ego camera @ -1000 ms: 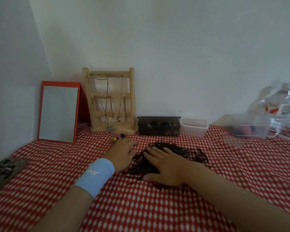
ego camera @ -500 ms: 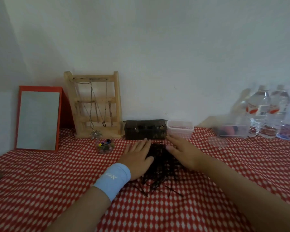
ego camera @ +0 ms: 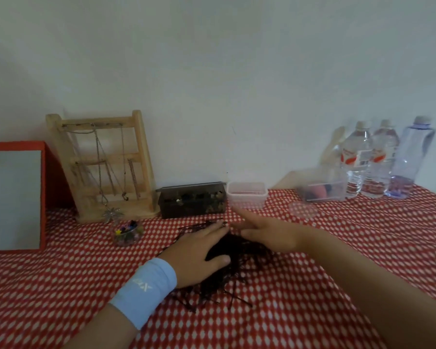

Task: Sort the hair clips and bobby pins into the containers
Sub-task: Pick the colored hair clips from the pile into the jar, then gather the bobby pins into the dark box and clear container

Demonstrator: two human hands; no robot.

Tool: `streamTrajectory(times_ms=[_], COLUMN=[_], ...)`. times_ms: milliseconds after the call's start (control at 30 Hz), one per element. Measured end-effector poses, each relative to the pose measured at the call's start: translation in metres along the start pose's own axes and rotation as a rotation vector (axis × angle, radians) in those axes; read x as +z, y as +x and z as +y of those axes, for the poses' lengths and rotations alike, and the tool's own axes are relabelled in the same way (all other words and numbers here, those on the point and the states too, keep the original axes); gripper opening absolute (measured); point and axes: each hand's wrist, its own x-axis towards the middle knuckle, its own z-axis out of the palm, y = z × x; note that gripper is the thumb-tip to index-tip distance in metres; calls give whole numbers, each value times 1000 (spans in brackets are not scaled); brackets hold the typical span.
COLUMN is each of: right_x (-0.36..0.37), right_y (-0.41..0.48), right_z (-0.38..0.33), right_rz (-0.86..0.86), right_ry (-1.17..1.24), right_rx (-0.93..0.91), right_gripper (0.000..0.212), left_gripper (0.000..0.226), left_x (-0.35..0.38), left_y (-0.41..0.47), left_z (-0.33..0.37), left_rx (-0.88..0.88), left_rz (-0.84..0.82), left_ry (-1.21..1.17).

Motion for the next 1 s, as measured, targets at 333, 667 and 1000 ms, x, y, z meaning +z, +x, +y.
streamTrajectory(times_ms=[333,667,1000], right_x=[-59,-77,-83], right_y=[53,77,68], right_z=[29,43,25], right_rz=[511,573,936], right_ry=[-627,-774,-709], right_rx=[133,-1,-354], right_gripper=[65,43,34], left_gripper=[45,36,62], left_x=[-32,-77,-82], left_y=[66,125,129], left_z=[1,-19,-17], left_rx=[-11,-38,-92], left_rz=[303,536,492], left_ry=[-233,-118,-498])
